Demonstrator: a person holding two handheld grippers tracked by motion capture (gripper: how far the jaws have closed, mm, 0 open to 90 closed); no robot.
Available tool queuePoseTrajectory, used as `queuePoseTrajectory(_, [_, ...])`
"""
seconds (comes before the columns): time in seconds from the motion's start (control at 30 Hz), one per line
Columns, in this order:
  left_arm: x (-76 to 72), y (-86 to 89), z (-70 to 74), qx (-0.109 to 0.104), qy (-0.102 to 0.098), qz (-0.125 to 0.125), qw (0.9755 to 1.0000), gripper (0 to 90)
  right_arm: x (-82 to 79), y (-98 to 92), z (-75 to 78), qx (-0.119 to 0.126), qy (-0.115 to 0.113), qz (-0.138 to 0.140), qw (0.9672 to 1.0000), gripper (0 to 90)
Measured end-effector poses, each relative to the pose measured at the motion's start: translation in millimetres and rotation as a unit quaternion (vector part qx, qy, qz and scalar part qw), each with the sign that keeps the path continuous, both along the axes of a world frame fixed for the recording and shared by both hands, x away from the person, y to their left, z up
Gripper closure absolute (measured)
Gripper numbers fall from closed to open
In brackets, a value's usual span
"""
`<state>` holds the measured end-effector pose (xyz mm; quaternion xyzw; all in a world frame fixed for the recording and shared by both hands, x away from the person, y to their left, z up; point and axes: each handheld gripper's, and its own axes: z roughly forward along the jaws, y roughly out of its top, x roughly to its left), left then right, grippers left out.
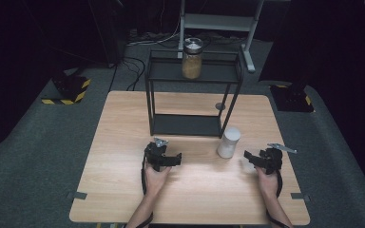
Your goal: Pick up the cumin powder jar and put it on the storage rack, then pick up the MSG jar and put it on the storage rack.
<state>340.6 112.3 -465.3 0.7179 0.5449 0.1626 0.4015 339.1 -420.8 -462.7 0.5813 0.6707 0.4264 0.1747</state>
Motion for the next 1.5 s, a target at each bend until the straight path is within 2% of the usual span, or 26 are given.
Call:
queuePoseTrajectory(0.77, [0.0,0.0,-0.1,0.000,0.000,0.000,1.0000,0.9,0.1,1.5,0.8,-0.004,0.001,0.000,1.0000,13.0])
queuePoseTrajectory(1.5, [0.2,1.8,-0.4,-0.003,-0.001,-0.001,1.0000,0.9,1.8,-4.2,-0.8,0.008,0.001,0.009,0.9999,9.6])
